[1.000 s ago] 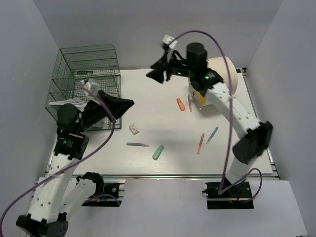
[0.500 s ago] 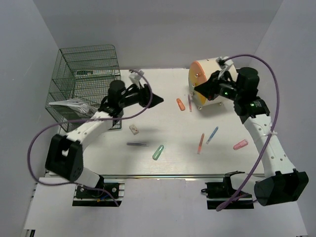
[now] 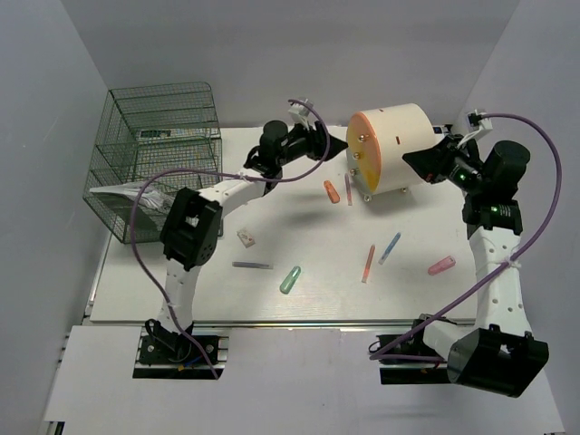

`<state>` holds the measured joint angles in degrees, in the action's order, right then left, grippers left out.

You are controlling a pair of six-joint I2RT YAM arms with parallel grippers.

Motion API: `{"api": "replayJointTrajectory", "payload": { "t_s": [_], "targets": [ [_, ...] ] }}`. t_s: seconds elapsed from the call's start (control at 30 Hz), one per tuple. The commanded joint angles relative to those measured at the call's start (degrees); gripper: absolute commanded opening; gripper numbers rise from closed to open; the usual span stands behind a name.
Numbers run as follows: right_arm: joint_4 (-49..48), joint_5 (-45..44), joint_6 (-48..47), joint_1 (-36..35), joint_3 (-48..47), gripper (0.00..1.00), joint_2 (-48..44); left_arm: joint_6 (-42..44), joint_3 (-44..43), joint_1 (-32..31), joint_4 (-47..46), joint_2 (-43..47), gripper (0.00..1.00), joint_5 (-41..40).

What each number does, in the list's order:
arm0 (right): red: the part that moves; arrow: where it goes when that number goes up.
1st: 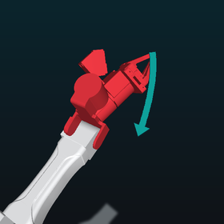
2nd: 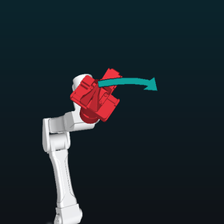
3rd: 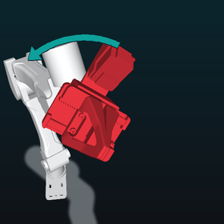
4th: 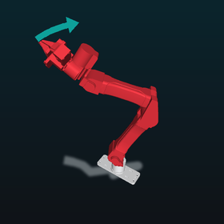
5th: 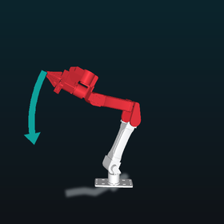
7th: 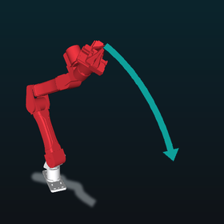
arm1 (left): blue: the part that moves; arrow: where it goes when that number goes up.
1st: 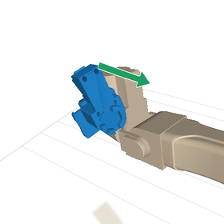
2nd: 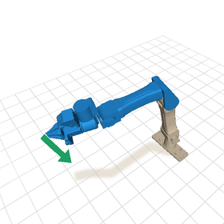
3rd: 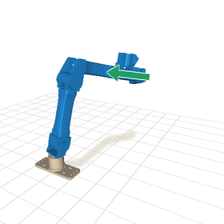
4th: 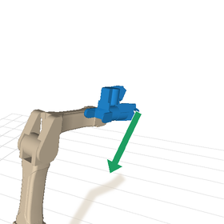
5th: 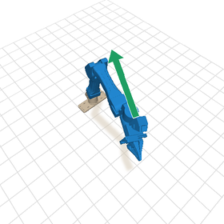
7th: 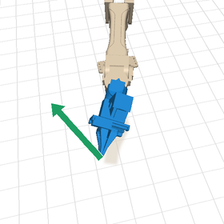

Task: Organize the desk

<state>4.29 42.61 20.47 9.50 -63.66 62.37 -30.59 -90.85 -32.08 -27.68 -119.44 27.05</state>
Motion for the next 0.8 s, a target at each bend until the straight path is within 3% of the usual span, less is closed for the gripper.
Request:
{"api": "replayJointTrajectory", "payload": {
  "t_s": [0.0, 0.17, 0.77],
  "targets": [
    [-7.01, 8.71, 1.94, 2.10, 1.96, 0.16, -1.02, -4.20, -8.97, -1.14, -3.24, -4.74, 0.70, -1.30],
    [-10.00, 13.98, 3.43, 3.68, 3.80, 0.05, -1.99, -6.94, -15.05, -1.67, -5.36, -10.37, 0.69, -1.38],
    [-12.64, 15.13, 3.61, 5.09, 7.32, 0.05, -3.74, -12.48, -24.99, -3.26, -6.33, -19.69, 0.63, -3.75]
  ]
}}
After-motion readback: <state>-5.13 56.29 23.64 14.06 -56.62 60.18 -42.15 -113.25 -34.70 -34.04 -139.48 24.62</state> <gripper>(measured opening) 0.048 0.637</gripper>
